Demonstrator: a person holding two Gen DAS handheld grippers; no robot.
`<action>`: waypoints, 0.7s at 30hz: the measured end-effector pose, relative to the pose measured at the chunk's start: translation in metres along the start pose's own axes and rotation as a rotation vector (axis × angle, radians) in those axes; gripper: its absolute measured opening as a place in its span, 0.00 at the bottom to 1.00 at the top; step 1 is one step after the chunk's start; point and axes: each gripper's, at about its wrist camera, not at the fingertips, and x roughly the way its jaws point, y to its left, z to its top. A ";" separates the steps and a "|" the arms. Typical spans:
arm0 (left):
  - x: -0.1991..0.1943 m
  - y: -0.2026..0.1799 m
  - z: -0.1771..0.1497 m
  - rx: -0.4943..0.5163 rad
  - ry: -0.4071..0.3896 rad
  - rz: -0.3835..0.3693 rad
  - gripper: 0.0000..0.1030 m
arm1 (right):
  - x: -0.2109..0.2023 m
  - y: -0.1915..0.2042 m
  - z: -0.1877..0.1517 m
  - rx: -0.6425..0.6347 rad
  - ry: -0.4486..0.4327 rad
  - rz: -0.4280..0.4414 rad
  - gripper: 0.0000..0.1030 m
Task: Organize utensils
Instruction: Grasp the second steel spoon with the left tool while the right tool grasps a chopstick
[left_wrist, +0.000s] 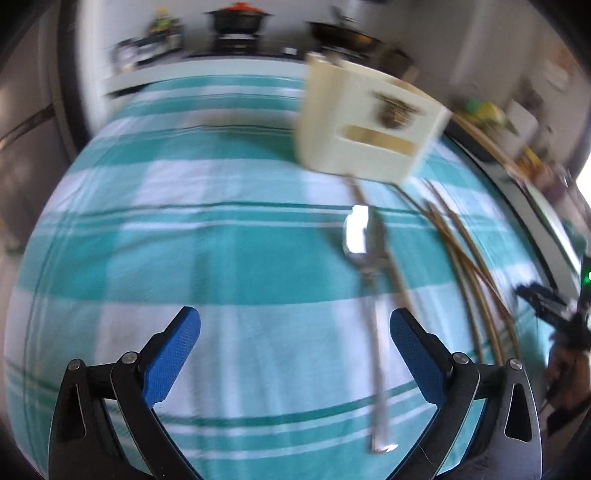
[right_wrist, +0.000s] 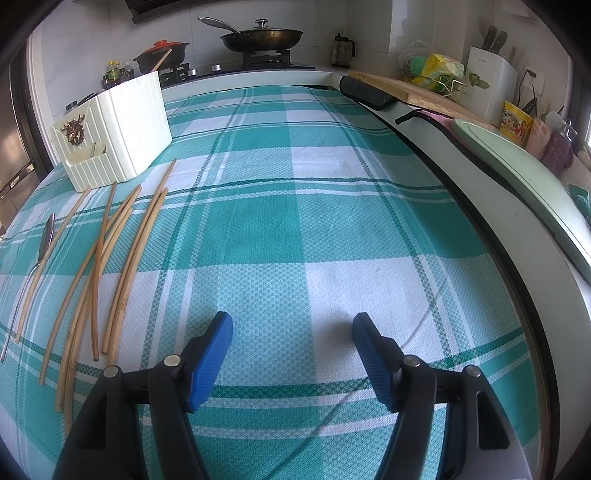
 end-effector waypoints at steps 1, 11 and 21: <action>0.007 -0.011 0.003 0.032 0.007 0.012 0.99 | 0.000 0.000 0.000 0.001 0.000 0.001 0.67; 0.052 -0.024 0.006 0.027 0.029 0.177 1.00 | -0.001 -0.001 0.001 0.008 -0.001 0.016 0.68; 0.053 -0.017 0.005 -0.023 0.010 0.219 1.00 | -0.008 0.065 0.027 -0.105 0.007 0.211 0.64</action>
